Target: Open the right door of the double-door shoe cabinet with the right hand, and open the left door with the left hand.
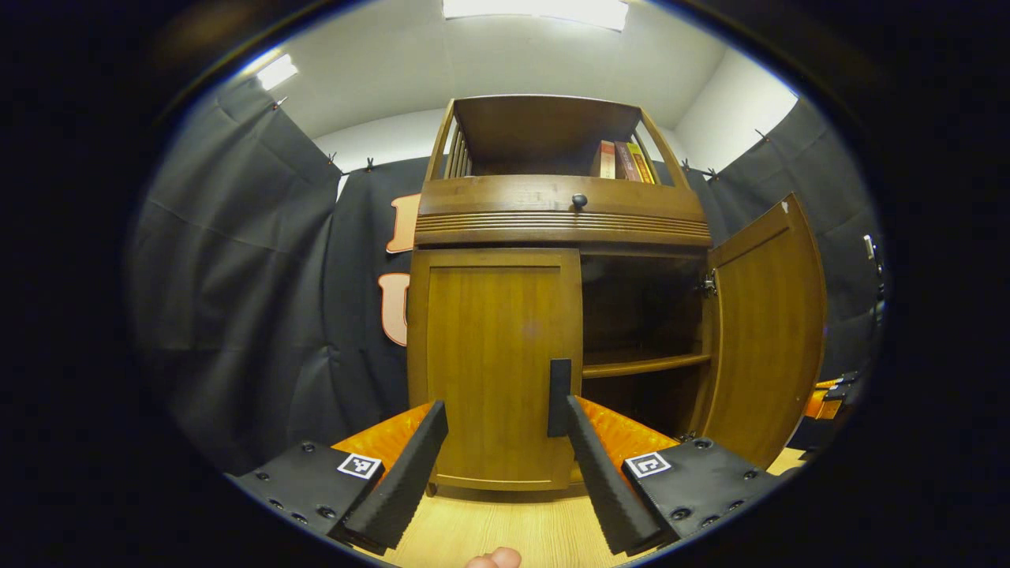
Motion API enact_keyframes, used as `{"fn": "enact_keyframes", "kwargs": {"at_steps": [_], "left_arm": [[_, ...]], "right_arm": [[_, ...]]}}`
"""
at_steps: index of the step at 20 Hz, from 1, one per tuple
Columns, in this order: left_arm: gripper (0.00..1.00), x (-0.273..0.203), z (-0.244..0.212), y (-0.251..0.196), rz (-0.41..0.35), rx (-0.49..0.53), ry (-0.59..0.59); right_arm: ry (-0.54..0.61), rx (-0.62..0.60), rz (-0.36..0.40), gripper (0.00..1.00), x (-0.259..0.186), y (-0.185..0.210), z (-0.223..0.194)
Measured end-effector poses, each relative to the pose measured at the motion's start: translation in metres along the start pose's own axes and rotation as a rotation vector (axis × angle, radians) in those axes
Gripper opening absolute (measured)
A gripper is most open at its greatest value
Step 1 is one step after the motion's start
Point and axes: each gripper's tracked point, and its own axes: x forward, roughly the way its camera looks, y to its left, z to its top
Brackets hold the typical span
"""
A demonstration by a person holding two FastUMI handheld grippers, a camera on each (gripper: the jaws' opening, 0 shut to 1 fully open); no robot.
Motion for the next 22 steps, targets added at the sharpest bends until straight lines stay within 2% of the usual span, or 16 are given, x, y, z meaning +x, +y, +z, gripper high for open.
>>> {"fn": "enact_keyframes", "kwargs": {"at_steps": [4, 5, 6, 10, 11, 12, 13, 15, 16, 18, 20, 21, 22], "left_arm": [[0.99, -0.003, -0.007, -0.007, 0.000, -0.008, 0.016], [0.99, -0.004, -0.008, -0.007, 0.004, -0.008, 0.019], [0.99, -0.006, -0.008, -0.006, 0.008, -0.008, 0.021], [0.99, -0.013, -0.013, 0.002, 0.023, 0.011, 0.037], [0.99, -0.015, -0.013, 0.005, 0.029, 0.020, 0.039], [0.99, -0.018, -0.013, 0.007, 0.037, 0.029, 0.040], [0.99, -0.020, -0.013, 0.008, 0.044, 0.036, 0.041], [0.99, -0.019, -0.015, 0.011, 0.060, 0.039, 0.051], [0.99, -0.021, -0.015, 0.012, 0.063, 0.036, 0.057], [0.95, -0.022, -0.016, 0.010, 0.057, 0.024, 0.063], [0.95, -0.022, -0.018, 0.008, 0.048, 0.019, 0.066], [0.95, -0.023, -0.019, 0.007, 0.043, 0.022, 0.070], [0.94, -0.024, -0.019, 0.007, 0.035, 0.024, 0.071]], "right_arm": [[-0.028, 0.029, 0.039, 0.04, 0.001, -0.022, 0.000], [-0.029, 0.038, 0.061, 0.14, 0.001, -0.031, 0.000], [-0.022, 0.053, 0.083, 0.04, 0.003, -0.038, -0.002], [0.023, 0.069, 0.192, 0.04, 0.010, -0.066, -0.003], [0.034, 0.091, 0.212, 0.14, 0.013, -0.072, -0.005], [0.035, 0.107, 0.226, 0.14, 0.013, -0.073, -0.005], [0.027, 0.113, 0.232, 0.04, 0.014, -0.072, -0.004], [0.000, 0.086, 0.221, 0.04, 0.013, -0.074, -0.004], [0.001, 0.072, 0.206, 0.09, 0.012, -0.078, -0.007], [0.038, 0.134, 0.187, 0.16, 0.000, -0.082, -0.016], [0.054, 0.208, 0.156, 0.16, -0.020, -0.085, -0.017], [0.046, 0.198, 0.116, 0.06, -0.028, -0.092, -0.016], [0.031, 0.159, 0.078, 0.16, -0.037, -0.097, -0.014]]}}
